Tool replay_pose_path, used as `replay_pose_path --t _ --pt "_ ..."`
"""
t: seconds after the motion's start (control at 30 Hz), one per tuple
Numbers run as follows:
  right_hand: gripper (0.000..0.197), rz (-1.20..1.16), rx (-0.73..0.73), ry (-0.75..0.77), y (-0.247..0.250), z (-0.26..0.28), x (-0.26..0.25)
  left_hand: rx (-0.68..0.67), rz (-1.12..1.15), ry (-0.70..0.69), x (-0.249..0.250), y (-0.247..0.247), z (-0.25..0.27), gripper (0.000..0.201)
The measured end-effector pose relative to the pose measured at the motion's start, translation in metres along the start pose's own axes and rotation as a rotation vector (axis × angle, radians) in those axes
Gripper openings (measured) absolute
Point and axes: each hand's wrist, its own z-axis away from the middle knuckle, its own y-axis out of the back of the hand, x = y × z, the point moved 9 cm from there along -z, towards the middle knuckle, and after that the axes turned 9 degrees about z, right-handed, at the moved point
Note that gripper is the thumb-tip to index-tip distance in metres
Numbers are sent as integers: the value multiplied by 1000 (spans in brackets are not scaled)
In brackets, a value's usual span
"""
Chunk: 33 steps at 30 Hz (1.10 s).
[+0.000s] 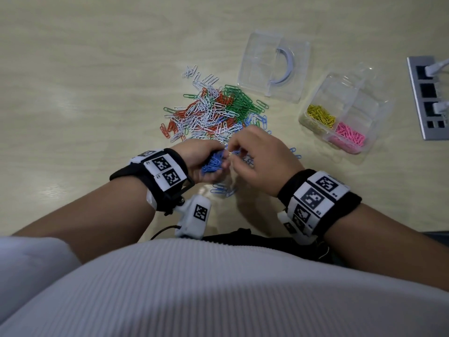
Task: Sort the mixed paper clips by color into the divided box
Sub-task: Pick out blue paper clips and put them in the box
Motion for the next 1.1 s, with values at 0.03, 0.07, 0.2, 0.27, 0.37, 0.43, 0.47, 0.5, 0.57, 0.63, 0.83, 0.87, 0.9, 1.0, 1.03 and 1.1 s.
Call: replay_pose_path --t 0.03,0.07,0.2,0.27,0.37,0.43,0.47,0.5,0.57,0.63,0.83,0.87,0.9,1.0,1.03,1.1 --pt "16 45 -19 -1 -3 2 4 7 13 -3 1 4 2 31" --pt "15 126 -105 16 -14 5 6 24 10 -16 3 9 4 34" --pt "32 396 -486 122 -72 25 5 128 -73 -81 13 33 10 38" --pt "29 415 -497 138 -78 24 1 157 -114 -95 16 41 11 39" --pt "24 463 -541 97 -80 20 7 182 -148 -101 16 47 11 39" --pt "25 497 -518 52 -77 16 13 182 -160 -100 15 48 11 37" --pt "26 510 -512 20 -76 15 17 180 -164 -97 15 48 12 37" --pt "26 519 -511 -15 -74 13 20 180 -165 -98 15 48 12 36" --pt "25 527 -510 -67 -71 11 25 181 -157 -103 15 49 12 36" --pt "25 524 -508 -85 -72 10 24 185 -156 -106 16 50 13 37" --pt "23 530 -369 -67 -58 3 13 165 -124 -90 11 41 8 32" --pt "19 452 -249 -49 -45 0 5 139 -108 -84 8 36 6 30" --pt "14 358 -151 -26 -34 -3 -2 116 -106 -74 5 31 4 27" --pt "16 197 -137 64 -26 -4 -18 90 -170 -61 0 14 0 14" --pt "20 182 -157 85 -27 -2 -19 77 -188 -62 -1 7 -2 14" --pt "27 127 -128 40 -18 3 -9 22 -187 -40 -2 -6 -5 18"
